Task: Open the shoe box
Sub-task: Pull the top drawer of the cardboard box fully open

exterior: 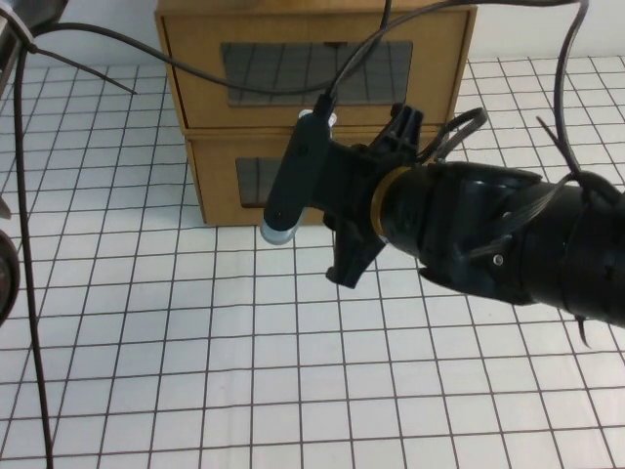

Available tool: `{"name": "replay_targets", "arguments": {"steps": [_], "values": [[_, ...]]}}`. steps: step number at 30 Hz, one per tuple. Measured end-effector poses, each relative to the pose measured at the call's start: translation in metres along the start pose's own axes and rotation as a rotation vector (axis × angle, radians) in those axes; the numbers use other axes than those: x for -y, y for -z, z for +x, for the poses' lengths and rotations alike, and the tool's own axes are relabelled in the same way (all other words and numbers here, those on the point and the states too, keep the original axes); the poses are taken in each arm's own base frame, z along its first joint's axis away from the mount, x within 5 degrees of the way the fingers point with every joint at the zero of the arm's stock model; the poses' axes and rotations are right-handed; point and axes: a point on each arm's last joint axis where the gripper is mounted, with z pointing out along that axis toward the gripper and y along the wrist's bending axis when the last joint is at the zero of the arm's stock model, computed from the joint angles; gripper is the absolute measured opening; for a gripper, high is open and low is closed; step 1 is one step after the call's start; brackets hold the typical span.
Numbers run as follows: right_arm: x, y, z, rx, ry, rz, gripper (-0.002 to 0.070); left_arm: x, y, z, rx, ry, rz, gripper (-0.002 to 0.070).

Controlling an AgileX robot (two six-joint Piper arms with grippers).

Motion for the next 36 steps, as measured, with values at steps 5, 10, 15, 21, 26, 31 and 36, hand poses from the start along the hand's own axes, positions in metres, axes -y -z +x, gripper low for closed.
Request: {"name": "replay_targets", "arguments": {"steps": [5, 10, 15, 21, 26, 31, 36], "values": [[-0.003, -0.013, -0.009, 0.072, 0.070, 0.031, 0.0286, 0.000, 0.001, 0.001, -0.014, 0.029, 0.007, -0.0005], [-0.007, -0.039, -0.018, 0.082, 0.155, 0.080, 0.0299, 0.000, 0.001, 0.002, -0.024, 0.045, 0.011, -0.0005], [-0.007, -0.063, -0.020, 0.069, 0.202, 0.106, 0.0300, -0.001, 0.002, 0.003, -0.030, 0.049, 0.013, -0.0005], [0.005, -0.078, -0.021, 0.056, 0.211, 0.153, 0.0288, 0.000, 0.002, 0.003, -0.030, 0.049, 0.014, -0.0005], [0.021, -0.079, -0.019, 0.049, 0.196, 0.189, 0.0267, 0.000, 0.002, 0.003, -0.030, 0.049, 0.014, -0.0005], [0.032, -0.083, -0.011, 0.035, 0.184, 0.202, 0.0265, 0.000, 0.002, 0.003, -0.030, 0.051, 0.016, -0.0005], [0.031, -0.085, -0.011, 0.042, 0.204, 0.203, 0.0261, 0.000, 0.002, 0.003, -0.030, 0.051, 0.016, -0.0005]]}}
